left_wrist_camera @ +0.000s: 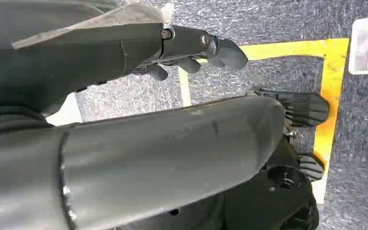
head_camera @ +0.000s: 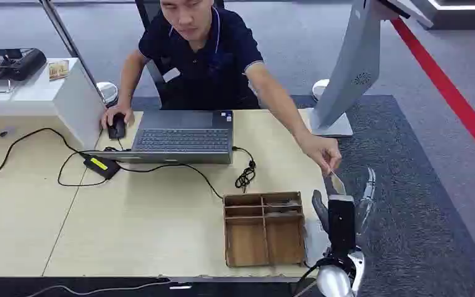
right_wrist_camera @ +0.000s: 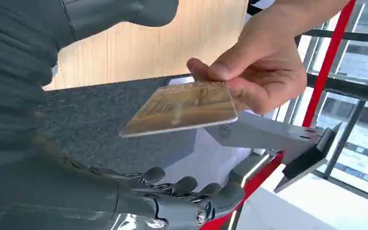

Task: Pass the card to the sensor for recognition and then transmit it.

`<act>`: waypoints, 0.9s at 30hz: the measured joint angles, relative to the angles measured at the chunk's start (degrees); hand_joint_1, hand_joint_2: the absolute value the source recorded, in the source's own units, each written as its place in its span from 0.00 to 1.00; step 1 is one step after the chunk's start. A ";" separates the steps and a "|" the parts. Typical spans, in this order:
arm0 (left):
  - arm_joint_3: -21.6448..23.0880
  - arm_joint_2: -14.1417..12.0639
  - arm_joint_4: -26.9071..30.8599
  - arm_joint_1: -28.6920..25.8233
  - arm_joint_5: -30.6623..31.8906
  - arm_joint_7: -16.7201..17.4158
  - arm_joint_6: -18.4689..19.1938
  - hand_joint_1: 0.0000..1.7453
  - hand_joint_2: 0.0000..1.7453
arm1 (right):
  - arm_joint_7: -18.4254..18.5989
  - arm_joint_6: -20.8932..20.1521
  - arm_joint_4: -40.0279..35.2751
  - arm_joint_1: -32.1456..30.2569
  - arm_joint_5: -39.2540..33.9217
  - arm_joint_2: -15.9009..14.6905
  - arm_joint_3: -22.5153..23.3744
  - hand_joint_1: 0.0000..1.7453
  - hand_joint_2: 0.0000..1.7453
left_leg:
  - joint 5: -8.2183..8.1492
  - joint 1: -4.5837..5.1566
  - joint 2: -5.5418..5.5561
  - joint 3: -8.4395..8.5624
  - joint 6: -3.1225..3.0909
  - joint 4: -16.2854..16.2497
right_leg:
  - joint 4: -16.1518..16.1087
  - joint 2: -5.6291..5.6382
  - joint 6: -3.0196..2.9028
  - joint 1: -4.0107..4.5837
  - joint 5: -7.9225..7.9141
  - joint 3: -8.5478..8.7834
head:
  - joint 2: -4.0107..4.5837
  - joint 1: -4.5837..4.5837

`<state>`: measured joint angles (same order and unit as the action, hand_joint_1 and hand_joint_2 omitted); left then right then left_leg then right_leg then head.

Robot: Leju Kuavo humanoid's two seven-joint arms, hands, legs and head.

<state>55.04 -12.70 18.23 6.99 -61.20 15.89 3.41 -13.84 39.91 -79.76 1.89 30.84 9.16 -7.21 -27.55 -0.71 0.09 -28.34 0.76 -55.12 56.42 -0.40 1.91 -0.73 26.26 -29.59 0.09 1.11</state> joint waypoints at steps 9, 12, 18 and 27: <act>0.00 0.00 0.00 0.00 0.17 0.00 0.15 0.00 0.00 | 0.00 -0.02 -0.31 0.22 0.02 0.00 -0.37 1.00 1.00 | 0.00 0.00 0.00 0.00 0.00 0.00 | 0.00 0.00 0.00 0.00 0.00 0.00 | 0.00 0.00; 0.00 0.00 0.00 0.00 0.17 0.00 0.15 0.00 0.00 | 0.00 -0.02 -0.37 0.22 0.00 0.00 -0.44 1.00 1.00 | 0.00 0.00 0.00 0.00 0.00 0.00 | 0.00 0.00 0.00 0.00 0.00 0.00 | 0.00 0.00; 0.00 0.00 0.00 0.00 0.17 0.00 0.15 0.00 0.00 | 0.00 -0.02 -0.52 0.26 -0.17 -0.02 -0.52 1.00 1.00 | 0.00 0.00 0.00 0.00 0.00 0.00 | 0.00 0.00 0.00 0.00 0.00 0.00 | 0.00 -0.02; 0.00 -0.02 0.00 0.00 0.17 0.00 0.15 0.00 0.00 | -0.02 -0.04 -0.52 0.26 -0.44 -0.07 -0.85 1.00 1.00 | 0.00 0.00 0.00 0.00 0.00 0.00 | 0.00 0.00 0.00 0.00 0.00 0.00 | 0.00 0.00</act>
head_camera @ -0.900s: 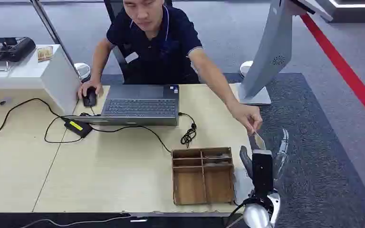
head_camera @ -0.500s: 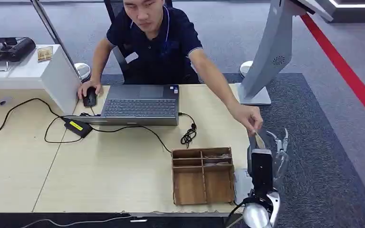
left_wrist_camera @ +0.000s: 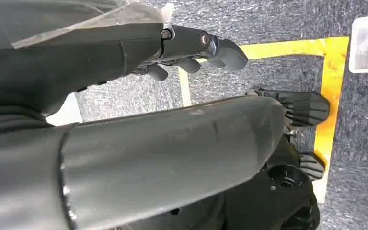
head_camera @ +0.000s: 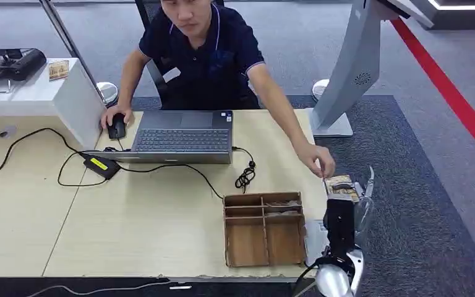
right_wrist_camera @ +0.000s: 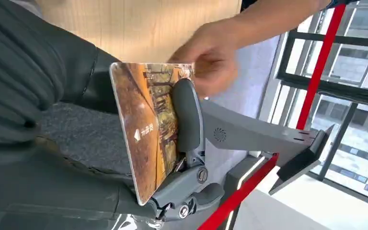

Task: Pass the card to the sensor for recognition and then transmit it.

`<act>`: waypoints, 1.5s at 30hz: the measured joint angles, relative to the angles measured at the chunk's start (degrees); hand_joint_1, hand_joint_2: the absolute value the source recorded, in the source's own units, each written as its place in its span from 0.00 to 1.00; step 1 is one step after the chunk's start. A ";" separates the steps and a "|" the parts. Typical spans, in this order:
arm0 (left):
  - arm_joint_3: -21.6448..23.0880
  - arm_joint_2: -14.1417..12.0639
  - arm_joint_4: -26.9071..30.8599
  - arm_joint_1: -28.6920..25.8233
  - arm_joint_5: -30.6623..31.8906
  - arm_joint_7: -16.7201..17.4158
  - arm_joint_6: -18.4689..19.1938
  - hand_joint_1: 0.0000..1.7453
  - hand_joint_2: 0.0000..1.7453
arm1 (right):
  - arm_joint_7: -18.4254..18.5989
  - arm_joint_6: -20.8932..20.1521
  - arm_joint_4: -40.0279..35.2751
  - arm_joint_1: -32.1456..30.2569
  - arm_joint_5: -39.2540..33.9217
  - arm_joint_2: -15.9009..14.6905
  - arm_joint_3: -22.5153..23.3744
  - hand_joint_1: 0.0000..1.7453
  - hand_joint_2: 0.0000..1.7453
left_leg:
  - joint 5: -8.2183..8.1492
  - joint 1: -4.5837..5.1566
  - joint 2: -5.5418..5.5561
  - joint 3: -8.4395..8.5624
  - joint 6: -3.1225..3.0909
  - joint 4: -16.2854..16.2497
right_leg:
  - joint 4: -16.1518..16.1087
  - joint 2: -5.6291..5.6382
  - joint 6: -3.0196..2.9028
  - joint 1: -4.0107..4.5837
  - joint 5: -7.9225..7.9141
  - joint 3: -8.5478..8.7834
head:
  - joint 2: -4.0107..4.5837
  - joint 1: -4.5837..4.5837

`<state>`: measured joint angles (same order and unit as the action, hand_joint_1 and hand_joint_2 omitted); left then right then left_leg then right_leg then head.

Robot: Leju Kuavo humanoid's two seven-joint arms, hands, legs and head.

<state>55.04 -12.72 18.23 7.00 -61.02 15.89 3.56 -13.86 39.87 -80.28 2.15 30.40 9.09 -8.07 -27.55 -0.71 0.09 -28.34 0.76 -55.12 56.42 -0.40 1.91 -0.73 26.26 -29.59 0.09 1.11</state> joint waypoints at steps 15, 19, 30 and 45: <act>0.00 0.00 0.00 -0.01 -0.42 0.00 -0.37 0.00 0.00 | 0.48 0.00 1.20 -0.95 1.72 -0.66 0.13 1.00 1.00 | 0.00 0.00 0.00 0.00 0.00 0.00 | 0.00 0.00 0.00 0.00 0.00 -0.01 | 0.00 0.00; 0.00 0.02 0.00 -0.01 -0.61 0.00 -0.57 0.00 0.00 | 0.66 0.00 2.62 -1.59 2.80 -1.05 0.33 1.00 1.00 | 0.00 0.00 0.00 -0.01 0.00 0.00 | -0.01 0.00 0.00 0.00 0.00 -0.01 | 0.00 0.00; -0.07 0.02 0.00 -0.01 -1.38 0.00 -1.03 0.00 0.00 | 2.43 0.02 6.91 -3.13 6.34 -1.70 0.81 1.00 1.00 | 0.00 0.00 0.00 -0.01 0.00 0.00 | -0.01 0.00 0.00 0.00 0.00 -0.02 | 0.00 0.00; -0.15 0.22 0.00 0.00 -2.10 0.00 -1.70 0.00 0.00 | 6.27 0.02 12.63 -4.71 12.37 -2.36 -0.07 1.00 1.00 | 0.00 0.00 0.00 -0.01 0.00 0.00 | -0.01 0.00 0.00 0.00 0.00 -0.02 | 0.00 0.00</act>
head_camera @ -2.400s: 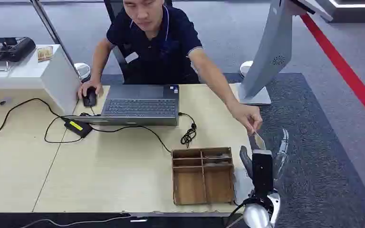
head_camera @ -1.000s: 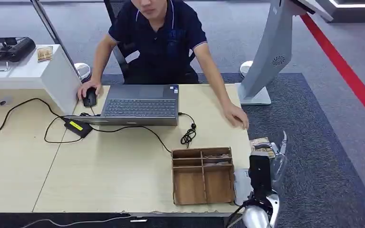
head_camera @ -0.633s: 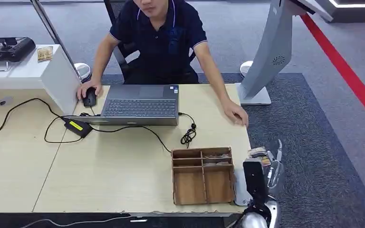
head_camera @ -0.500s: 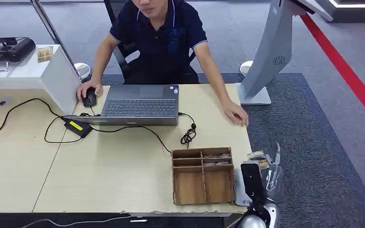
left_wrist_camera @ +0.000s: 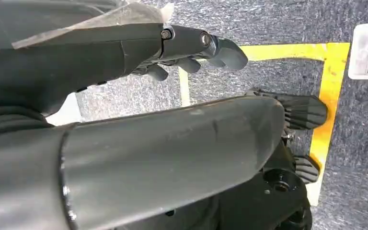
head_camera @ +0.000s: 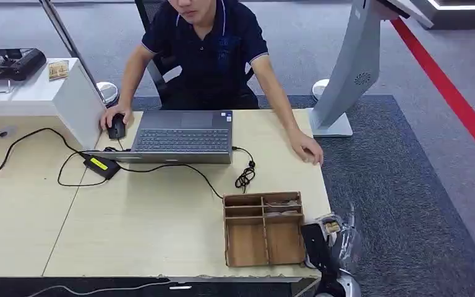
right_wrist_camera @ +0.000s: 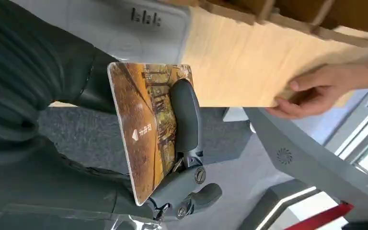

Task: Pass the card to the sensor for recognition and then transmit it.

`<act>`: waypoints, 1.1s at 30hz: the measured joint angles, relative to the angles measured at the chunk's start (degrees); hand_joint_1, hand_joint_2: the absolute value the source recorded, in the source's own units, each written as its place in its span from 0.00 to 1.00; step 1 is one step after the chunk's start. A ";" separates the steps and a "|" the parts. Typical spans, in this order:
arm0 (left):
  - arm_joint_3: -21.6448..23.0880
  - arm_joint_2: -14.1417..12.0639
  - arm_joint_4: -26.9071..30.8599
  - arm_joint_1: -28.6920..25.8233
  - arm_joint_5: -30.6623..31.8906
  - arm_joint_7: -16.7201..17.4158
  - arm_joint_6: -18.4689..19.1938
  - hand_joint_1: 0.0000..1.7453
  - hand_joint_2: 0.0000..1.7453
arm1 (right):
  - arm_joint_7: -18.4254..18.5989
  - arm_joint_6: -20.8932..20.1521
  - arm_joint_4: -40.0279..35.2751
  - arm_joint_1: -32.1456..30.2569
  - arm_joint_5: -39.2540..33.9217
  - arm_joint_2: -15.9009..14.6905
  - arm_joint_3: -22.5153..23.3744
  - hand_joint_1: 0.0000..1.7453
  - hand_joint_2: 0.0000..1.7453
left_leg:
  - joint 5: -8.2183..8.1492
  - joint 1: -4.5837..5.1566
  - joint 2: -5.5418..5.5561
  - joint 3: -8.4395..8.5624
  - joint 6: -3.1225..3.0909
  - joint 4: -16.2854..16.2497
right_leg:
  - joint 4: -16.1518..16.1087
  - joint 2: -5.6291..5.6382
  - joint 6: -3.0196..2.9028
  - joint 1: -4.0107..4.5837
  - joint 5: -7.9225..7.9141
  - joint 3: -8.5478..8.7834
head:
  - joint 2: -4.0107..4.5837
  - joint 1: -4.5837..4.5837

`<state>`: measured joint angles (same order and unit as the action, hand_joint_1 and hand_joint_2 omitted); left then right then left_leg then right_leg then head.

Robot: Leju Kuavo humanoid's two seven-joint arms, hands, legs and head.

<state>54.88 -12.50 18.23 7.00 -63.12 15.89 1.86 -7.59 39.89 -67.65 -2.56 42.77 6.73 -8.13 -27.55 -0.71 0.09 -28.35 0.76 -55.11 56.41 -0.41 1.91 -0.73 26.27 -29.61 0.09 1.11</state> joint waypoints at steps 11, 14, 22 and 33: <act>0.00 0.07 0.00 -0.02 -0.37 0.00 0.00 0.00 0.00 | 0.39 0.00 3.89 -0.33 0.98 -0.53 -0.20 1.00 1.00 | 0.00 0.00 0.00 0.00 0.00 0.00 | 0.00 0.00 0.00 0.00 0.00 0.00 | 0.00 0.00; -0.02 0.07 0.00 -0.02 -0.37 0.00 0.00 0.00 0.00 | 0.44 0.02 4.44 -0.28 1.12 -0.61 -0.46 1.00 1.00 | 0.00 0.00 0.00 0.01 0.00 0.00 | 0.00 0.00 0.00 0.00 0.00 0.01 | 0.00 0.00; 0.00 0.09 0.00 -0.02 -0.37 0.00 0.00 0.00 0.00 | 0.22 0.13 5.18 -0.05 1.12 -0.68 -0.52 1.00 1.00 | 0.00 0.00 0.00 0.05 0.00 0.00 | 0.00 0.00 0.00 0.00 0.00 0.04 | 0.00 0.00; 0.00 0.04 0.00 -0.02 0.26 0.00 0.57 0.00 0.00 | -5.27 0.17 5.18 0.78 0.74 0.07 -0.02 1.00 1.00 | 0.00 0.00 0.00 0.04 0.00 0.00 | 0.02 0.00 0.00 0.00 0.00 0.04 | 0.00 0.00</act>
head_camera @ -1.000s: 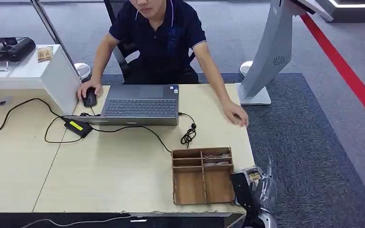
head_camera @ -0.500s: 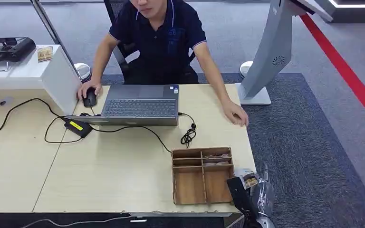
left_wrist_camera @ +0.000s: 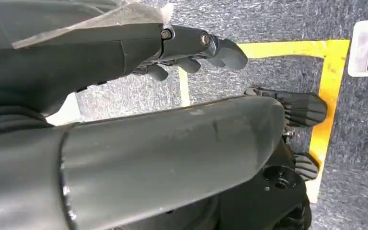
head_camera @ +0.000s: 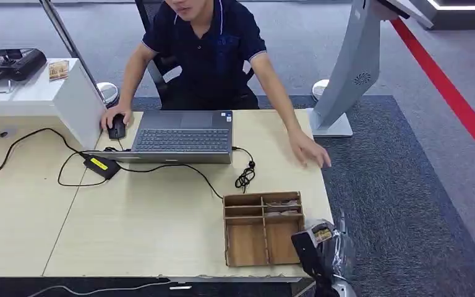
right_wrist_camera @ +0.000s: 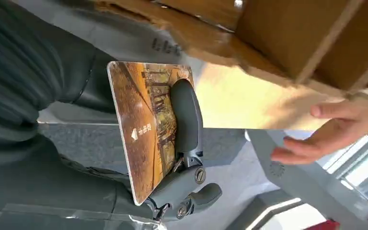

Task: Pass the card to the sensor for recognition and then transmit it.

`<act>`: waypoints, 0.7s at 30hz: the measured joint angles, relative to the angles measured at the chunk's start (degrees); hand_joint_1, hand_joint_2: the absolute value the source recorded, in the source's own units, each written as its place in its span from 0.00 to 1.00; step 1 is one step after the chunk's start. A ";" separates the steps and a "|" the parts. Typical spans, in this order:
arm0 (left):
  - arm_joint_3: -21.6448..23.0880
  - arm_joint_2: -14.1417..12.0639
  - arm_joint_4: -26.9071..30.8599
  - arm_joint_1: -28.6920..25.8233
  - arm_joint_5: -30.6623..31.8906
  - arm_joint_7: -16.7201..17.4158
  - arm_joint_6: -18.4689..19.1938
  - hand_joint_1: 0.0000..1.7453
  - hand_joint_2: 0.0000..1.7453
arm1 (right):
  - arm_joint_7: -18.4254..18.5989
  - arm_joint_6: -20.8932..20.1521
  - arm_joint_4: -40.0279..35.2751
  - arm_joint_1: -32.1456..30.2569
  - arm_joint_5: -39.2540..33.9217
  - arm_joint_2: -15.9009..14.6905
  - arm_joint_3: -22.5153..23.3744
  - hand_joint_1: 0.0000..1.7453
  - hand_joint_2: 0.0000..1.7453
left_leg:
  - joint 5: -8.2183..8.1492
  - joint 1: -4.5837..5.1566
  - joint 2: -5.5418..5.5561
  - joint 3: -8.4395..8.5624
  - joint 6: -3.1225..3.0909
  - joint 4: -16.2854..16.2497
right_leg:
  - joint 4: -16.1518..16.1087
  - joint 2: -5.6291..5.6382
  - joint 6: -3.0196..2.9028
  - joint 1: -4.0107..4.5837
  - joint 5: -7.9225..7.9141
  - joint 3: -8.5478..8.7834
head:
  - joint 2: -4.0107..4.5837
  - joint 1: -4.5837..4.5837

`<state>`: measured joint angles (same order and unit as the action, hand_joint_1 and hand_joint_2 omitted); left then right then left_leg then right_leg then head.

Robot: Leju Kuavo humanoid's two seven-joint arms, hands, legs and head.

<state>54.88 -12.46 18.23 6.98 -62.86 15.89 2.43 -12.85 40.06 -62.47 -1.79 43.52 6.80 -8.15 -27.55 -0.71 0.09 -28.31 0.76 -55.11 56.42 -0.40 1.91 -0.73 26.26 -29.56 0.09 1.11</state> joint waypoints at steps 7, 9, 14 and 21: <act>0.07 -0.11 0.00 0.01 1.03 0.00 0.98 0.00 0.00 | -1.86 0.02 -5.96 2.73 -2.66 1.66 0.26 1.00 1.00 | 0.01 0.00 0.00 0.01 0.00 0.00 | 0.01 0.00 0.00 0.00 0.00 0.00 | 0.00 0.00; 0.09 -0.24 0.00 0.01 1.27 0.00 1.24 0.00 0.00 | -0.94 0.02 -8.26 3.33 -3.30 1.88 -0.02 1.00 1.00 | 0.01 0.00 0.00 0.00 0.01 0.00 | 0.02 0.00 0.00 0.00 -0.01 0.01 | 0.00 0.00; 0.13 -0.39 0.00 0.02 1.70 0.00 1.42 0.00 0.00 | -1.07 -0.02 -12.88 4.53 -3.67 2.69 -1.73 1.00 1.00 | 0.01 0.00 0.01 0.00 0.01 0.00 | 0.02 0.00 0.00 0.00 0.00 0.00 | 0.00 0.00; 0.17 -0.39 0.00 0.06 2.42 0.00 1.84 0.00 0.00 | -3.45 -0.04 -16.04 5.85 -3.91 4.50 -4.63 1.00 1.00 | 0.01 -0.01 0.01 -0.01 0.01 0.00 | 0.03 0.00 -0.01 0.01 0.00 0.00 | 0.00 0.00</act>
<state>55.06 -12.85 18.23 7.04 -60.44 15.89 4.26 -16.30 40.02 -78.51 4.06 39.61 11.30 -12.78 -27.53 -0.72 0.10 -28.32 0.77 -55.11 56.45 -0.41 1.90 -0.72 26.26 -29.56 0.09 1.11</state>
